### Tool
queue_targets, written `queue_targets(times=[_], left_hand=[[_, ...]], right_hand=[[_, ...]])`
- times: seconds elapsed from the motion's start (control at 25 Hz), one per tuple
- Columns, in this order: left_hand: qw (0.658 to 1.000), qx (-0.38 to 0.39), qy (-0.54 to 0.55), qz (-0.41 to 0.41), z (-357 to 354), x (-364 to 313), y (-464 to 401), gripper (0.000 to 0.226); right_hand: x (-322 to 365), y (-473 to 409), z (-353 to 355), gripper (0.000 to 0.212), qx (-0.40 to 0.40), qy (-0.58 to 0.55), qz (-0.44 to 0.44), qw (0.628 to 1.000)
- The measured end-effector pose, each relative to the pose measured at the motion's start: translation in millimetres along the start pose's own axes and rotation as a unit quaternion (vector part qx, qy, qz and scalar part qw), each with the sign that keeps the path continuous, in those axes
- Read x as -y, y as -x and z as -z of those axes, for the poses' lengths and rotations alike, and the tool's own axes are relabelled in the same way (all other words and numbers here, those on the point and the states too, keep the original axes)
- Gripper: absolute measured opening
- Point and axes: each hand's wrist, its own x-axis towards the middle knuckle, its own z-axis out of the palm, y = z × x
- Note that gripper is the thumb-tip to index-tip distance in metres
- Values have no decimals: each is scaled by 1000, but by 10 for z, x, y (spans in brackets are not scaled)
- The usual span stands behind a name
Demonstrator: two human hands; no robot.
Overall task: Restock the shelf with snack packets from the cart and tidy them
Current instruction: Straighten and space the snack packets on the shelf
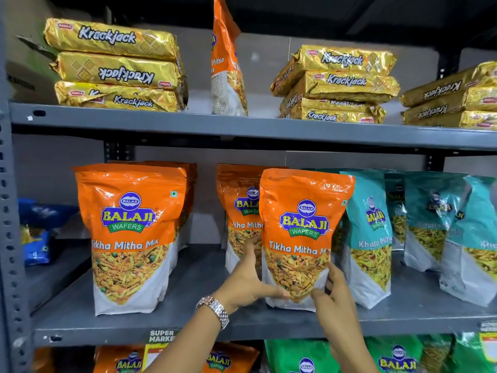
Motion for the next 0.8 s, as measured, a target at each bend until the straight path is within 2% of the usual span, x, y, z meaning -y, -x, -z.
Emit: queue_targets(times=[0.24,0.36,0.44,0.52,0.68,0.8], left_hand=[[994,-97,-46,-28,-45,32,112,128],[991,-123,-52,-27,85,75,185,131],[990,-132,-47,-26,165,103,238,119],[989,-141,-46,-25,230,113,291,112],[986,-158,-43,-24,325,167,356,114],[986,-160,-34,-21,357,193,386,117]], right_hand=[[92,30,-14,40,42,-39,10,998],[65,30,-126,50,70,-61,7,996],[62,31,-197,54,90,-72,6,993],[76,46,-258,53,108,-86,10,990],[123,60,-278,47,137,-110,-9,984],[246,-53,-226,45,111,-129,-13,985]])
